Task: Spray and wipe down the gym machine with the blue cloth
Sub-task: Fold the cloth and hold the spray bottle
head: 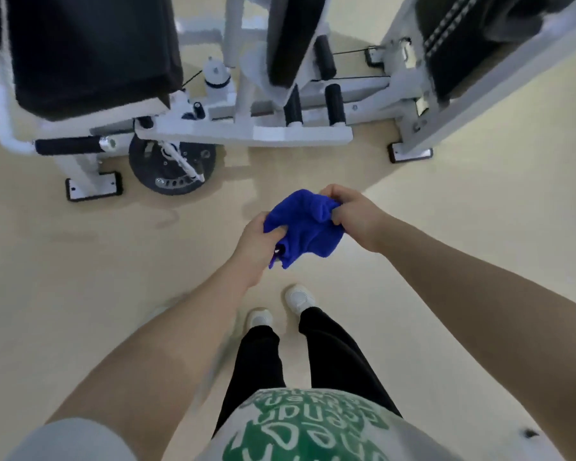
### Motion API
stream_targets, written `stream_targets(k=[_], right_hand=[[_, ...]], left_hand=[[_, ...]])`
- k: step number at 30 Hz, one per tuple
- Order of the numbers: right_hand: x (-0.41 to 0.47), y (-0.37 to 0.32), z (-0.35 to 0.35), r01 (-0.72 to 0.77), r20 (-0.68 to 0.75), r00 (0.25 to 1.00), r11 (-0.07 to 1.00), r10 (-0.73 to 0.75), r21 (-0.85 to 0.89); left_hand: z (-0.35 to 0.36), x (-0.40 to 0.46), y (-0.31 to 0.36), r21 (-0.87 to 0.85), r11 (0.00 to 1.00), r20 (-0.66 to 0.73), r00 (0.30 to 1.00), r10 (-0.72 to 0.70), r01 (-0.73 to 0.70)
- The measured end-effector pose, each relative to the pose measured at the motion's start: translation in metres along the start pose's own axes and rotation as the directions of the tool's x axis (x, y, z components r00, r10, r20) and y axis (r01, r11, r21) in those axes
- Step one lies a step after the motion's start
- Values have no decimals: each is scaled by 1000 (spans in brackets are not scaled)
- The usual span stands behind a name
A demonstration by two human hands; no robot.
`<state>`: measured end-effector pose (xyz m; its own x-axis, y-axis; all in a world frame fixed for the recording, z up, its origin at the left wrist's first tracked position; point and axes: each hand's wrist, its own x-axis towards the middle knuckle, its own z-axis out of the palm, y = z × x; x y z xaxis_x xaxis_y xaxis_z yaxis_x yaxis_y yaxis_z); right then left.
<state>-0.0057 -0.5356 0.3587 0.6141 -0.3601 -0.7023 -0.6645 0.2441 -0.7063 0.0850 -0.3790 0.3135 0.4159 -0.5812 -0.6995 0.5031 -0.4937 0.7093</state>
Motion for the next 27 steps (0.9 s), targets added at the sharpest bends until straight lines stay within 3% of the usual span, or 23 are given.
stream_targets(k=[3,5,8,11,15,20,22,23,27], right_hand=[[-33,20,-21,49,-235,971,999,-48,-2],[-57,34,-27,81,-315,946,997,-70,22],[-98,67,-41,80,-329,944,982,-20,171],[-135,97,-56,68,-331,943,963,23,261],[-197,127,-76,107,-425,901,904,88,415],[-264,184,-105,253,-569,802,759,182,600],[-286,209,-115,293,-613,754,715,236,635],[-300,228,-124,320,-645,710,685,284,654],[-344,291,-150,440,-689,569,542,449,716]], left_hand=[[37,3,13,70,997,60,998,-35,31],[59,-2,21,54,994,59,994,-94,90],[93,-13,25,-3,974,151,963,-225,228],[130,-18,26,166,957,353,892,-282,237],[202,-47,27,432,899,601,721,-345,69],[289,-86,13,482,870,782,498,-374,-104],[319,-102,-1,523,839,790,453,-412,-149],[343,-109,-14,564,807,775,451,-443,-177],[420,-134,-59,675,711,677,548,-491,-196]])
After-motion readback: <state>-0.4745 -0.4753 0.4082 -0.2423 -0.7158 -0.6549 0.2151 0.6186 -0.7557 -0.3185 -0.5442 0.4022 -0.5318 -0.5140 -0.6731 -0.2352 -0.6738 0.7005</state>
